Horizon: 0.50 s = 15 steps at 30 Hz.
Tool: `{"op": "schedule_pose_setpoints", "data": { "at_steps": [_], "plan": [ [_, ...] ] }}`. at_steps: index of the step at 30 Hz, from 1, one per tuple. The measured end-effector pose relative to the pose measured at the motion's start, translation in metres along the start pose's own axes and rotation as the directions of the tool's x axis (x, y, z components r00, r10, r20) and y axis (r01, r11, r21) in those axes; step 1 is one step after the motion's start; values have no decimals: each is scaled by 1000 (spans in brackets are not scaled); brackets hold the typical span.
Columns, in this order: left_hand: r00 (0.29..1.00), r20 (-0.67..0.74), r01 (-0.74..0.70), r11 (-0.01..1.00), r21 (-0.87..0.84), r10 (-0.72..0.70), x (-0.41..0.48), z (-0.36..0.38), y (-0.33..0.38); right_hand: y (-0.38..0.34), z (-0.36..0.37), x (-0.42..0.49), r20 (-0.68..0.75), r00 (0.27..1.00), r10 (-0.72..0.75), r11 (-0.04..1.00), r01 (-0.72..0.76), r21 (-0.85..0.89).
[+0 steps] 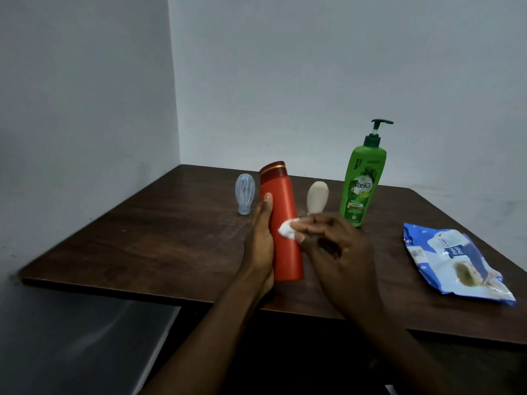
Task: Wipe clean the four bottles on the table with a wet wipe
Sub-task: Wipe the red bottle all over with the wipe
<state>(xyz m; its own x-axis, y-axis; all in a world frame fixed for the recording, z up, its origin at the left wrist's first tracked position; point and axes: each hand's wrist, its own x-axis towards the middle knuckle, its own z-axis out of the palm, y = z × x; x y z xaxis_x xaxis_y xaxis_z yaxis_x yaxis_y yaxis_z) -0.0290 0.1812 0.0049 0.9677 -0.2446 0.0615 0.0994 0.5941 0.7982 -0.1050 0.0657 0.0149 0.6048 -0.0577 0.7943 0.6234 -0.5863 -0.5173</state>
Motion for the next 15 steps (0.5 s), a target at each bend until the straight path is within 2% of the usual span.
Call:
{"op": "schedule_pose_setpoints", "data": {
  "at_steps": [2, 4, 10, 12, 15],
  "plan": [
    [998, 7, 64, 997, -52, -64, 0, -3, 3, 0, 0, -21, 19, 1000, -24, 1000, 25, -19],
    [997, 32, 74, 994, -78, -71, -1, -5, 3, -3, -1, -38, 32, 999, -15, 1000, 15, -1],
    [995, -82, 44, 993, -109, -53, 0, 0, -2, -8, -5, -42, 47, 998, 49, 995, -52, 82],
    [996, -40, 74, 986, -150, -81, 0, 2, -2, -12, -5, -31, 59, 997, 55, 995, -60, 76],
    [983, 113, 165, 966, -197, -145, -5, 9, 2, -16, -4, -2, 78, 993, 84, 994, -89, 70]
  ]
}}
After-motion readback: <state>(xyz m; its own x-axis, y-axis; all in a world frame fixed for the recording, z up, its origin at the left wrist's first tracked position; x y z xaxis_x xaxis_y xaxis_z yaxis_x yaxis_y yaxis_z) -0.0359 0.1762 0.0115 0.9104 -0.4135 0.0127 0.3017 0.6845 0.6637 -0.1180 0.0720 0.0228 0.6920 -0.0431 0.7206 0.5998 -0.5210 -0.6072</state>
